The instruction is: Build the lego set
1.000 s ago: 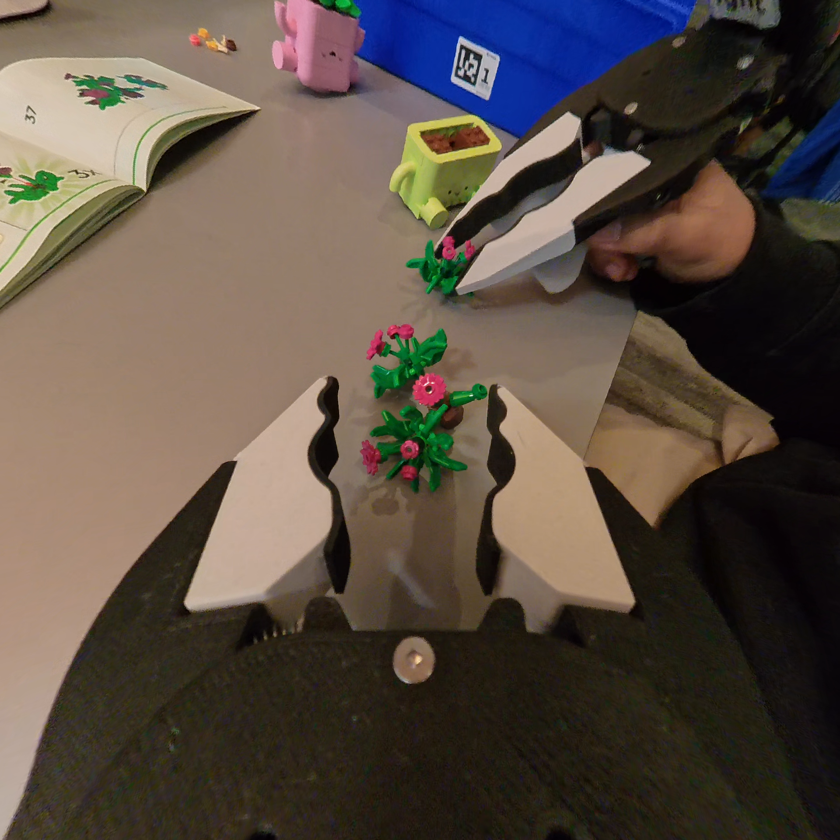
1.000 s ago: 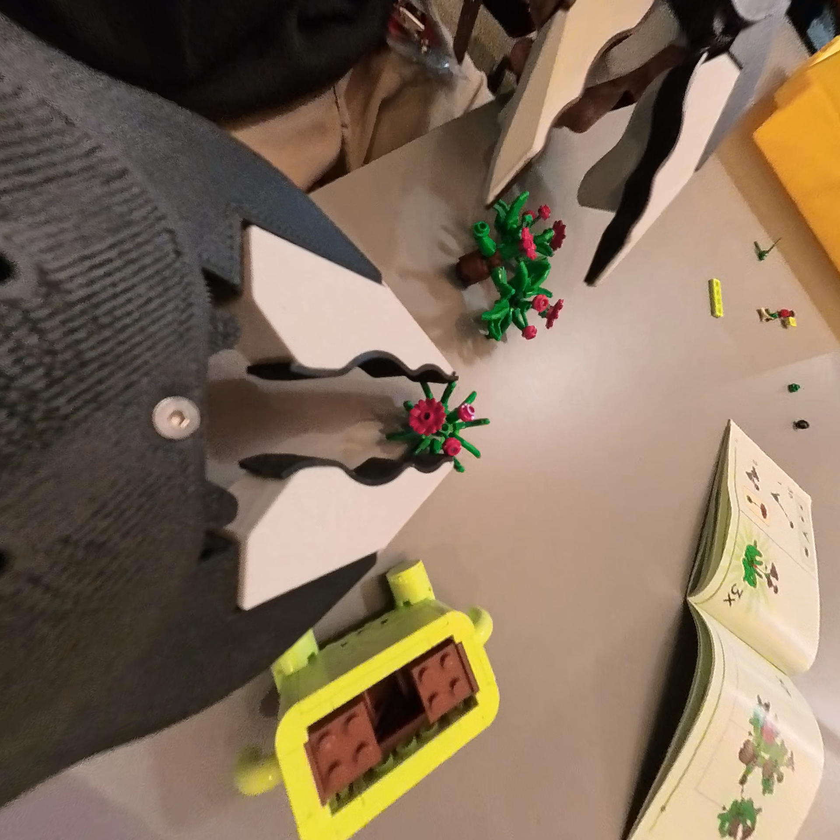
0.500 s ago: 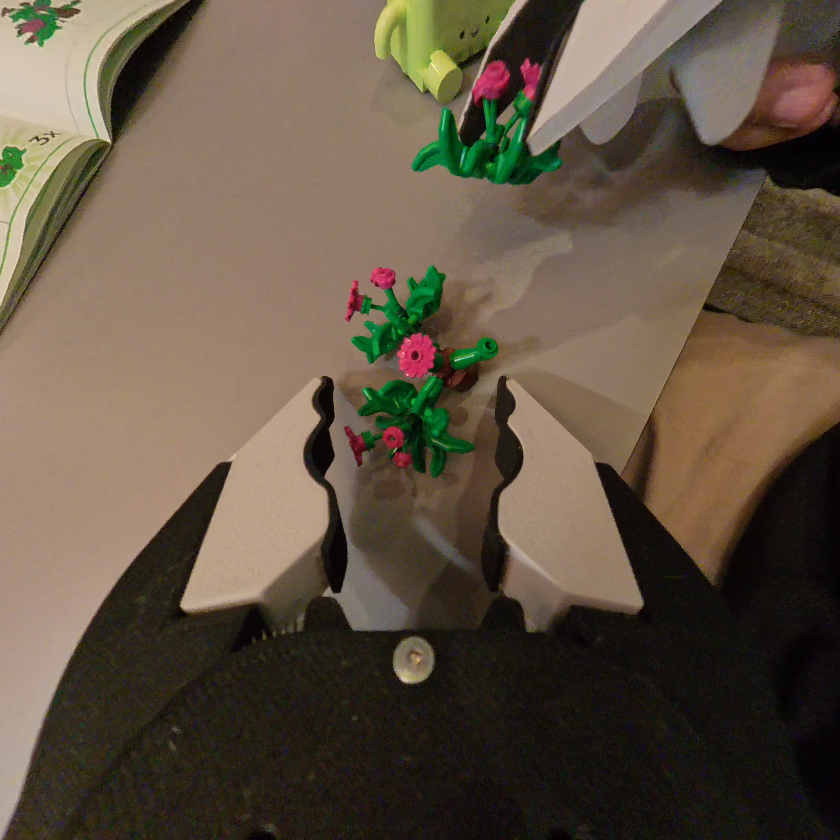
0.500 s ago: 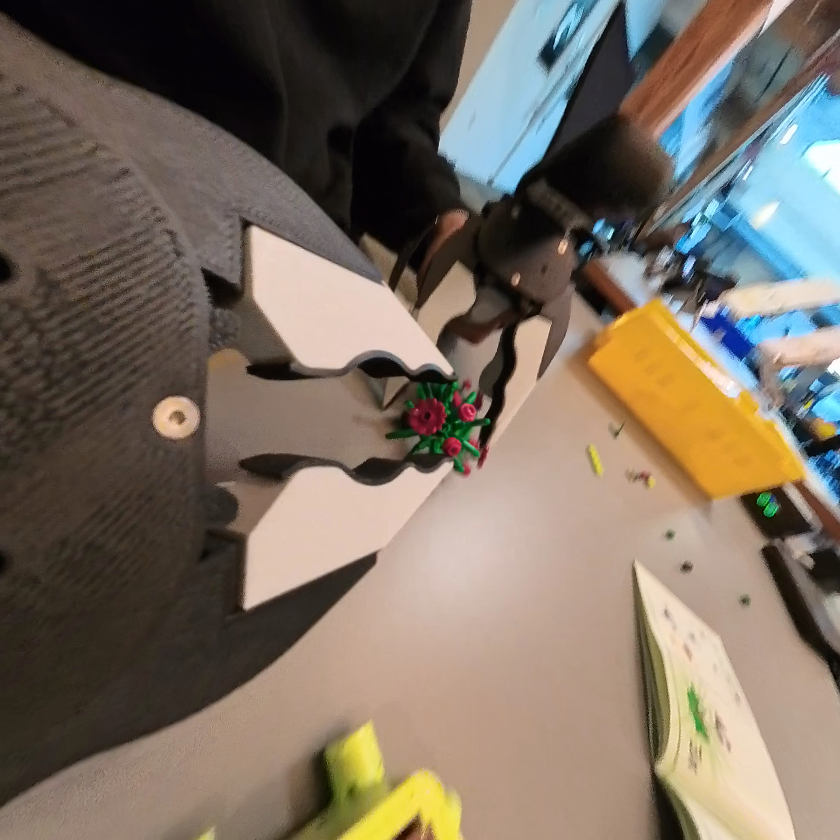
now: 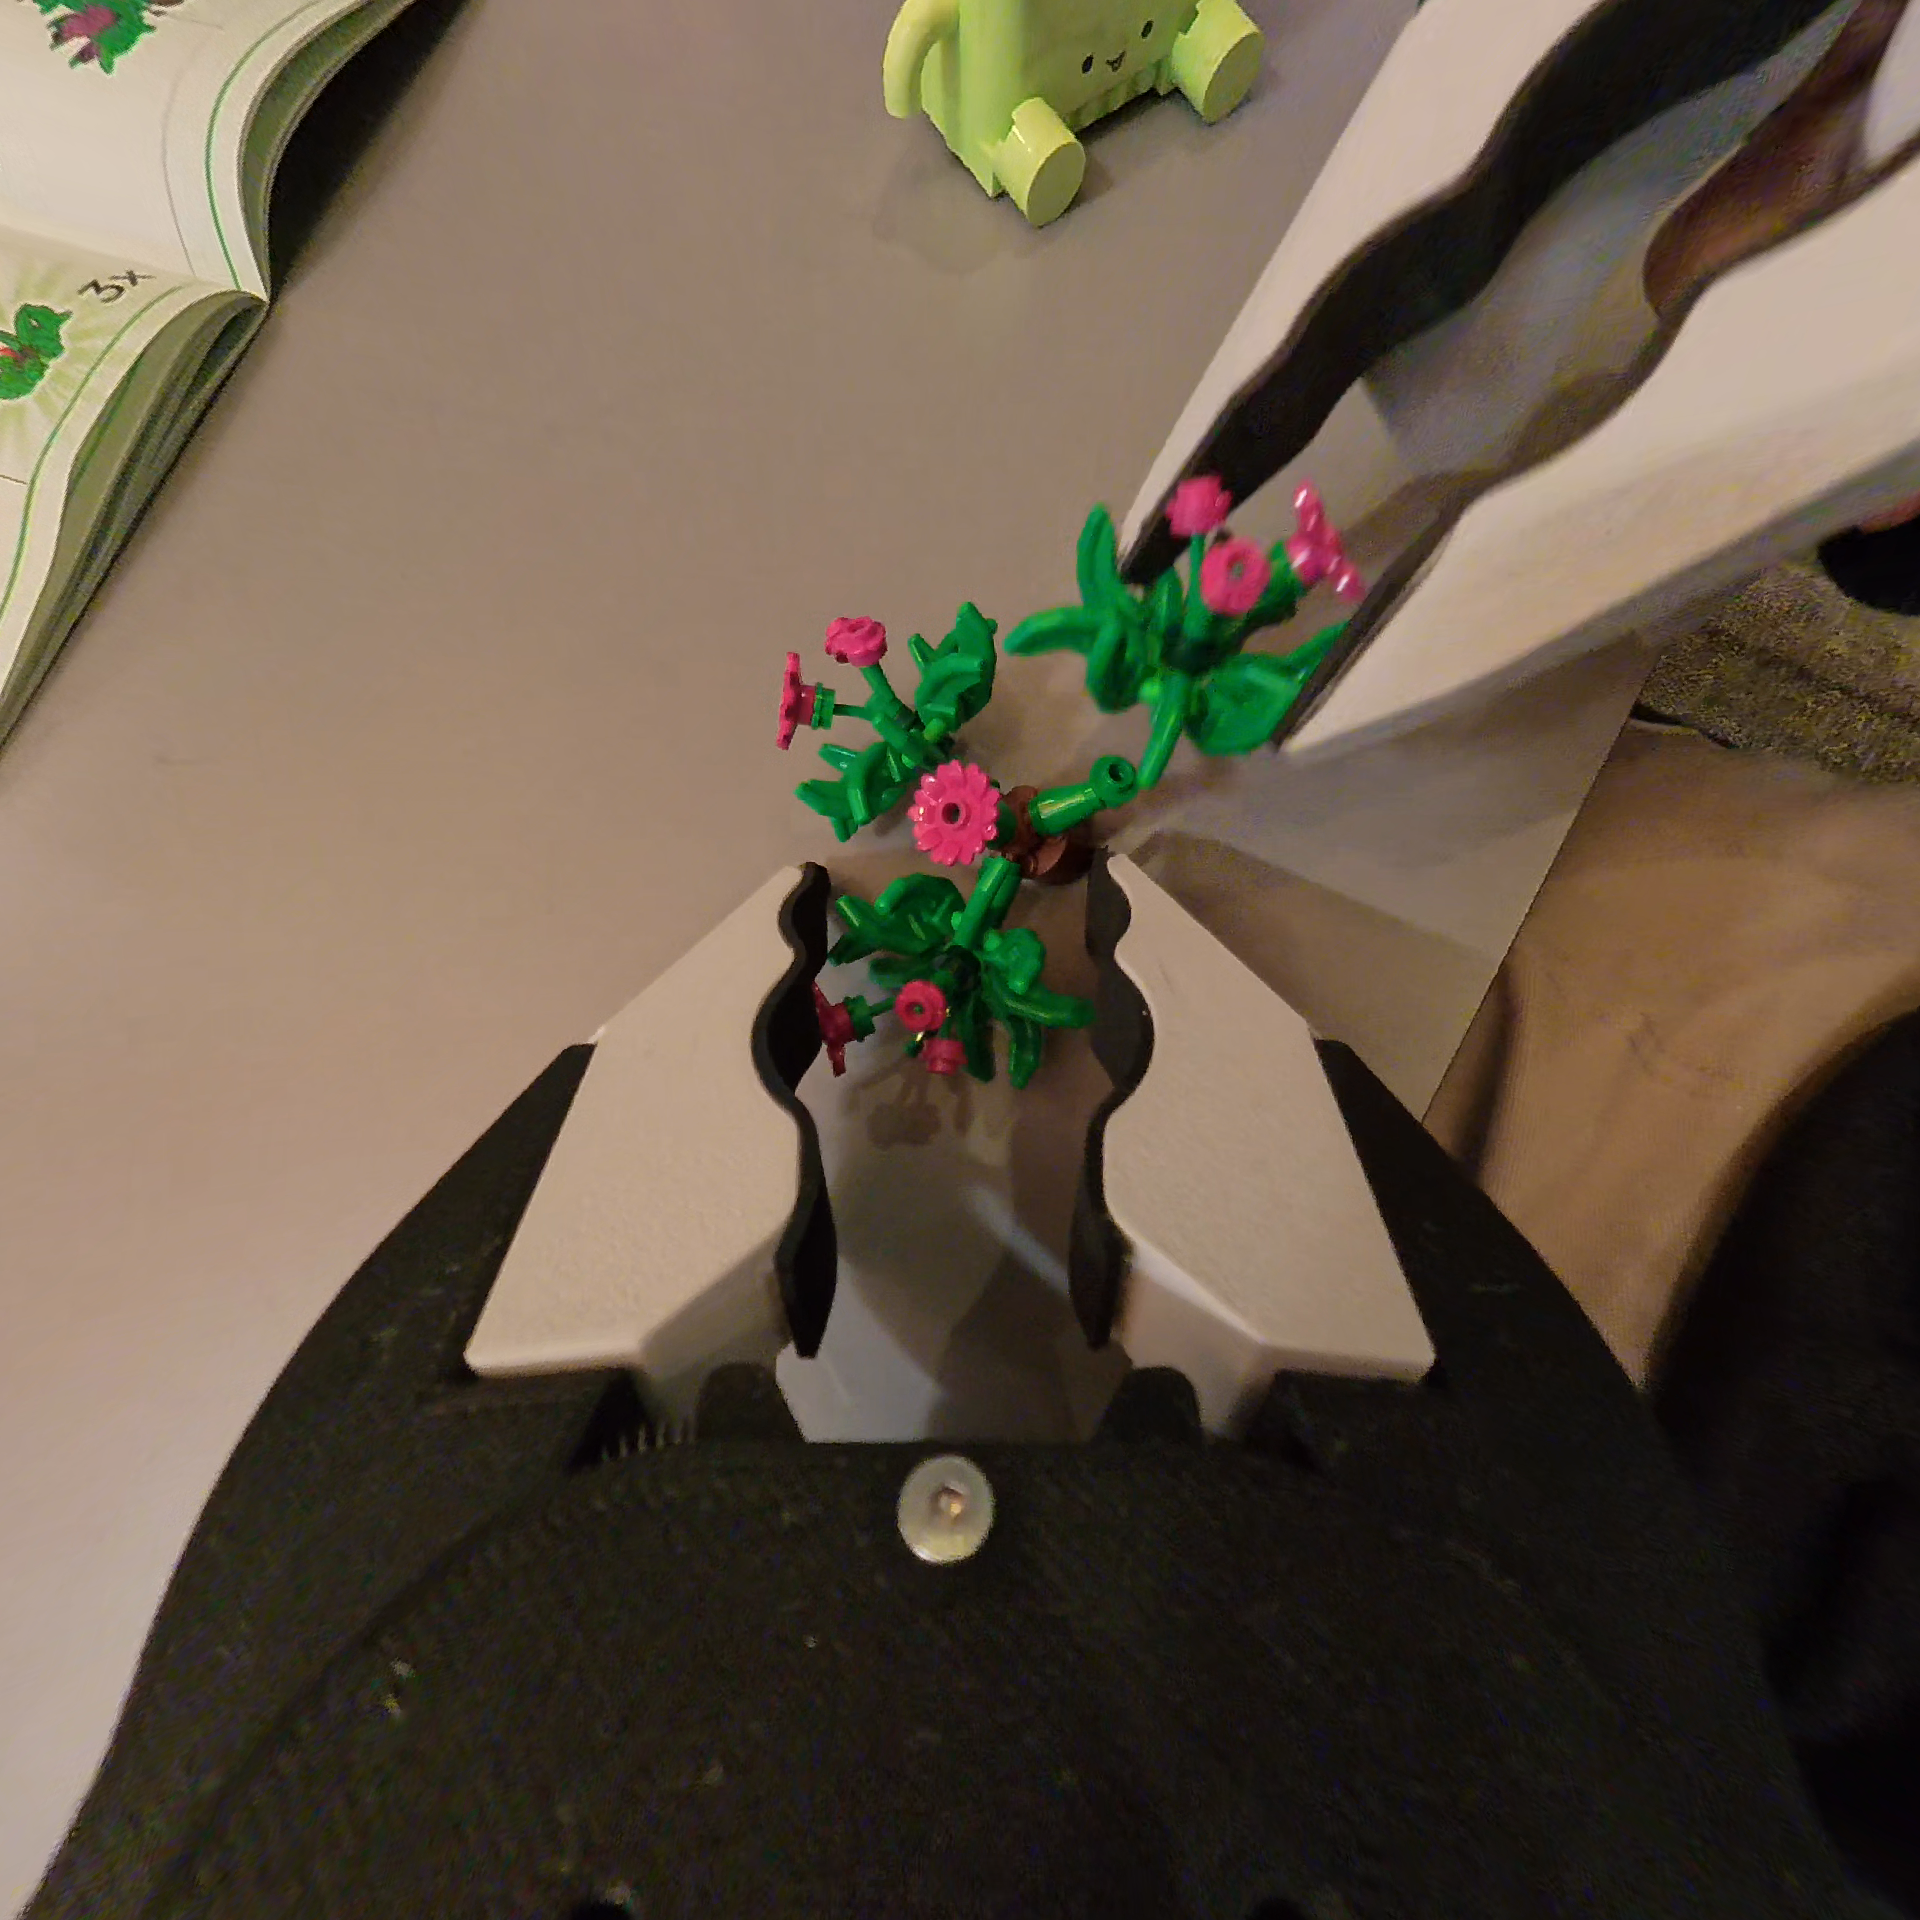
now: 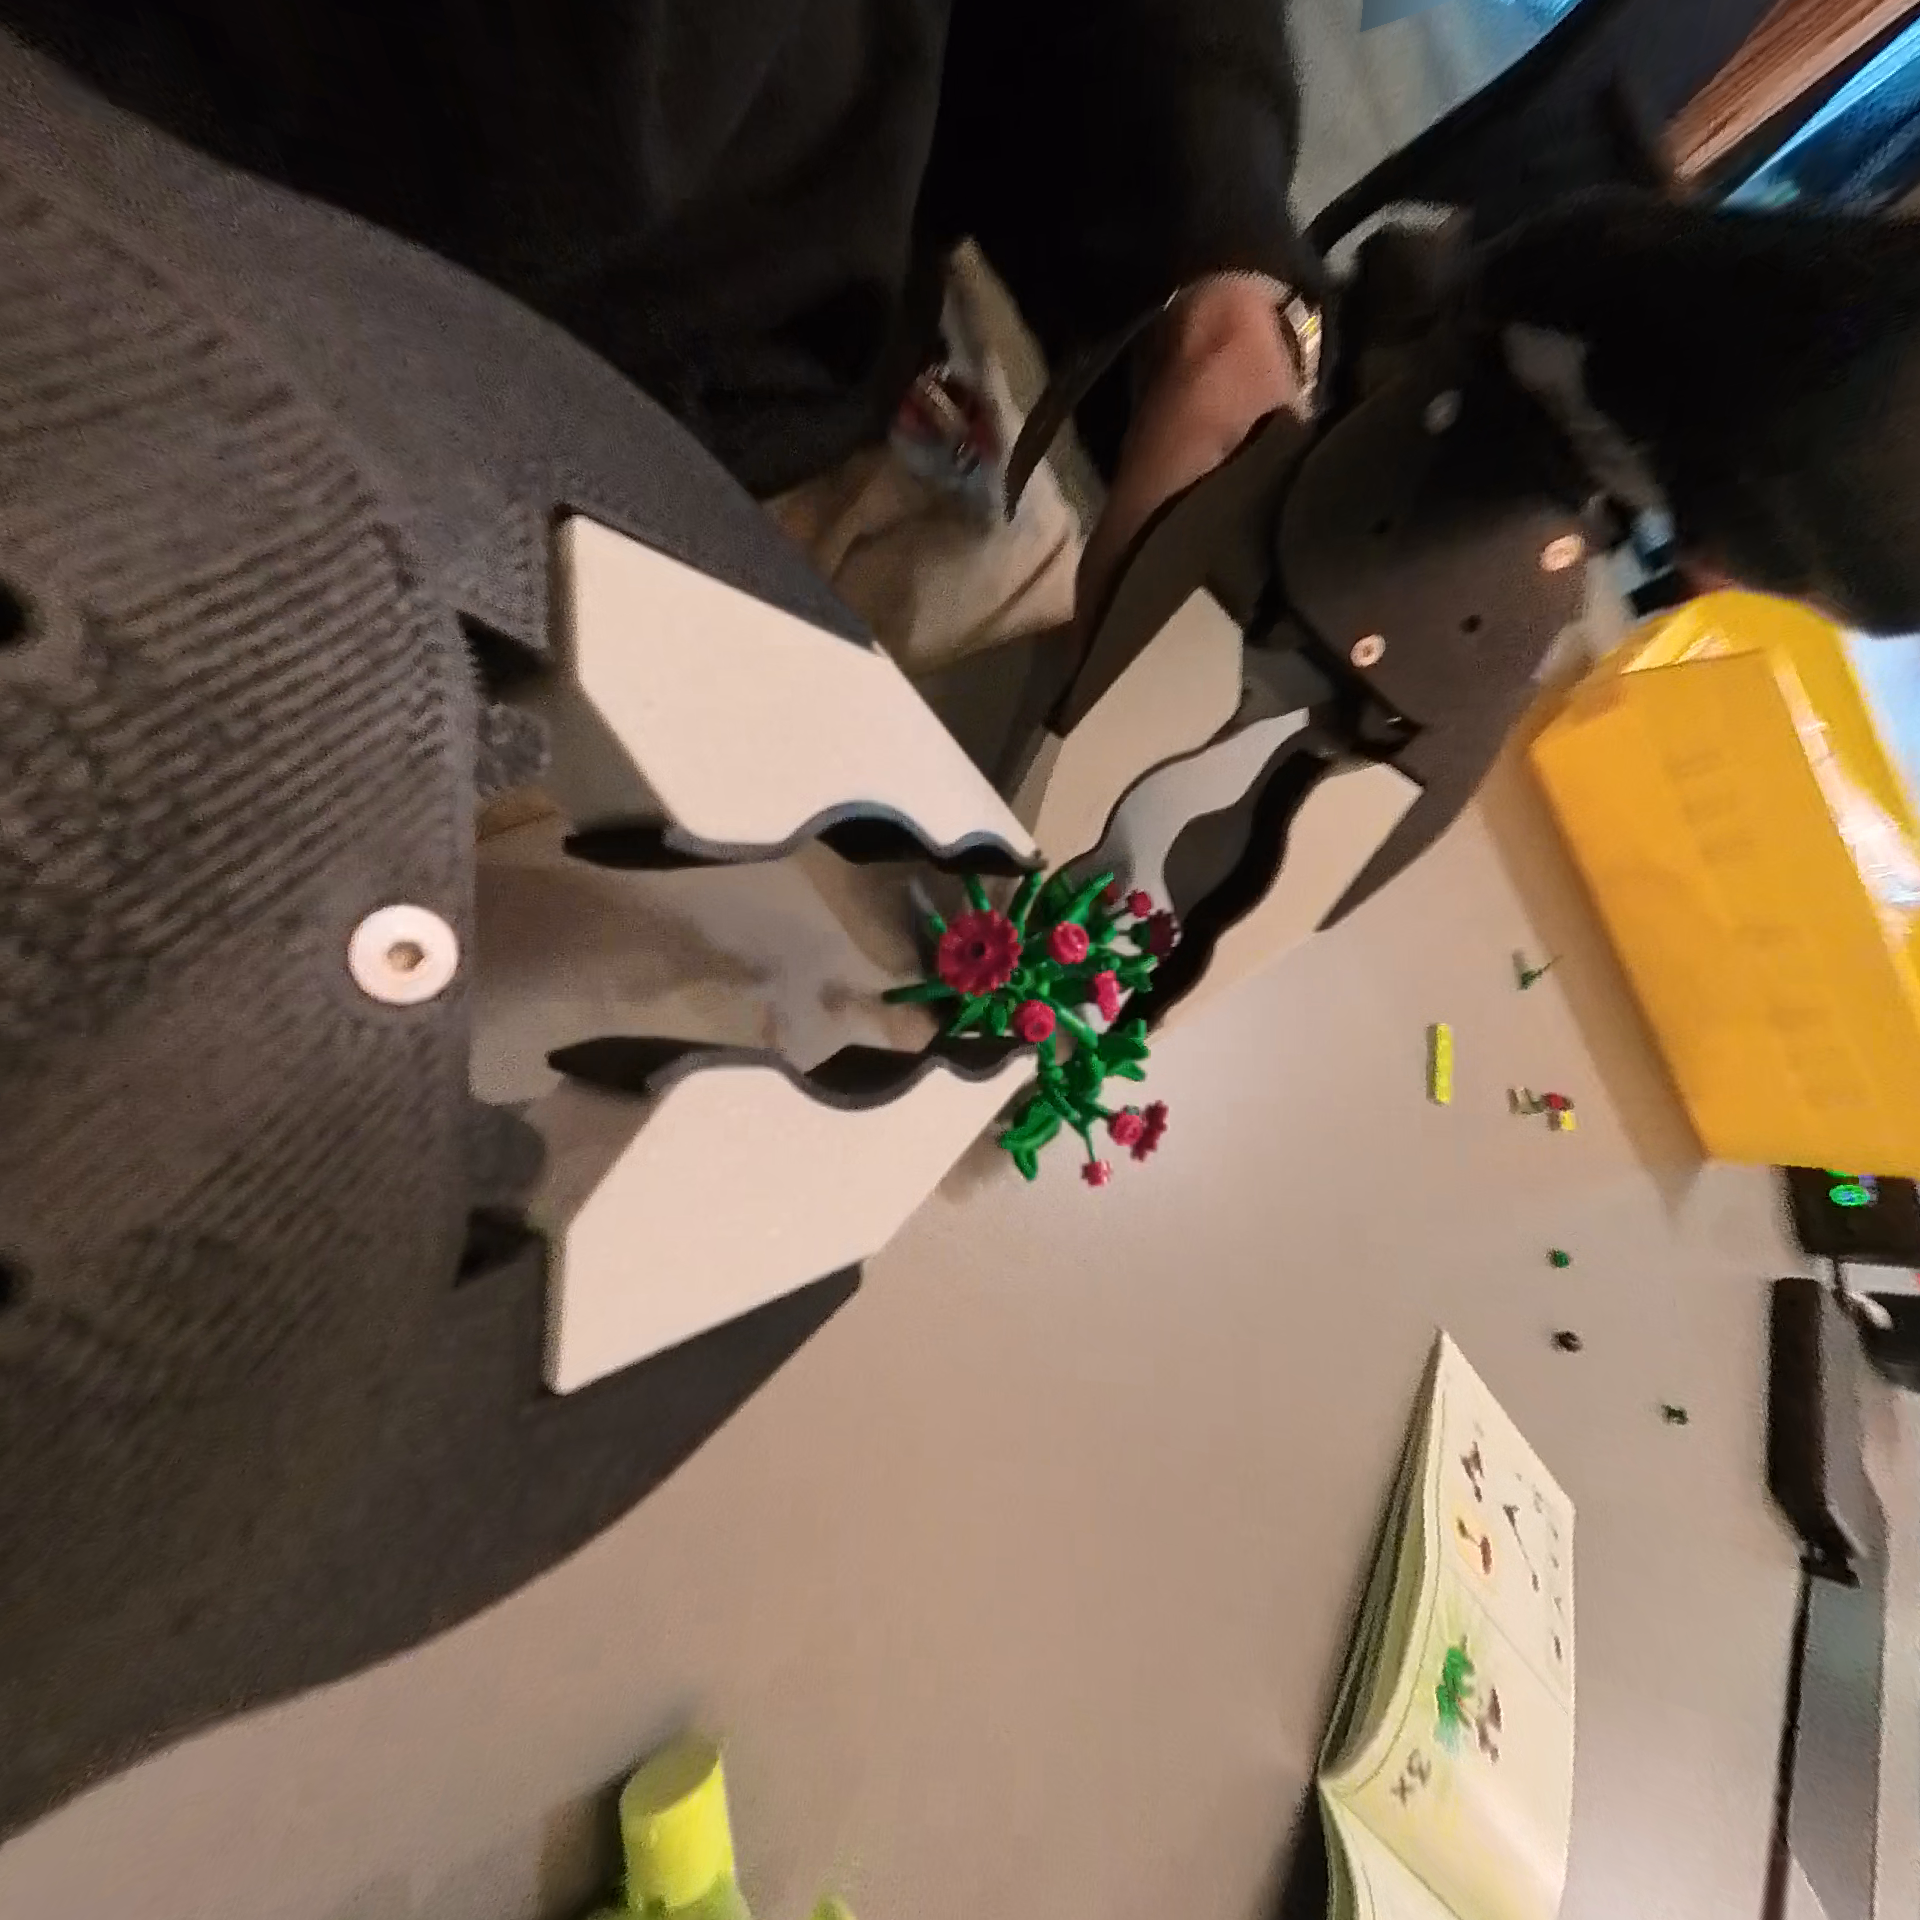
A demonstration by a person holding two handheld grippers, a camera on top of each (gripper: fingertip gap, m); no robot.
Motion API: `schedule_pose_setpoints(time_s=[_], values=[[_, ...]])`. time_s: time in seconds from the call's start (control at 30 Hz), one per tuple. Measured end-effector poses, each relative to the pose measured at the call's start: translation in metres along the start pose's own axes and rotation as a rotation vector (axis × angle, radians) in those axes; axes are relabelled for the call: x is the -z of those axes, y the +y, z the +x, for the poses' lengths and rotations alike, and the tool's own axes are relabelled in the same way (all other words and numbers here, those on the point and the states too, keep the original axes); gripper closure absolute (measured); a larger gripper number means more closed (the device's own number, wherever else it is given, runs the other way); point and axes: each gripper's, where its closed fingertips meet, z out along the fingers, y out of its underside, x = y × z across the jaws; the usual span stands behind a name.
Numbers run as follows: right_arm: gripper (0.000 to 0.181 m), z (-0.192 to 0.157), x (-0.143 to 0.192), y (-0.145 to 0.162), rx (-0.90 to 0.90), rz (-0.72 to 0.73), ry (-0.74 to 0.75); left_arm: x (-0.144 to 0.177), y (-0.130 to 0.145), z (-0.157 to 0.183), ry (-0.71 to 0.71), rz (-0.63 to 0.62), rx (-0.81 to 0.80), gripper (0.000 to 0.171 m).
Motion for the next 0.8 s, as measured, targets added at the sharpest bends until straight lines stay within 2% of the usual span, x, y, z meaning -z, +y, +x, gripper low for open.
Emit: schedule_pose_setpoints(time_s=[0.1,0.2,0.8], values=[[0.152,-0.0011,-0.0087,0.0074,0.094,-0.062,0.067,0.0001,0.0,0.0008,0.001,0.001,-0.006,0.125],[0.152,-0.0026,-0.0104,0.0048,0.143,-0.051,0.097,0.0003,-0.0004,0.001,-0.009,0.003,-0.02,0.132],[0.151,0.005,-0.011,0.0056,0.067,-0.061,0.09,0.0002,-0.0003,0.002,0.002,0.002,-0.014,0.133]])
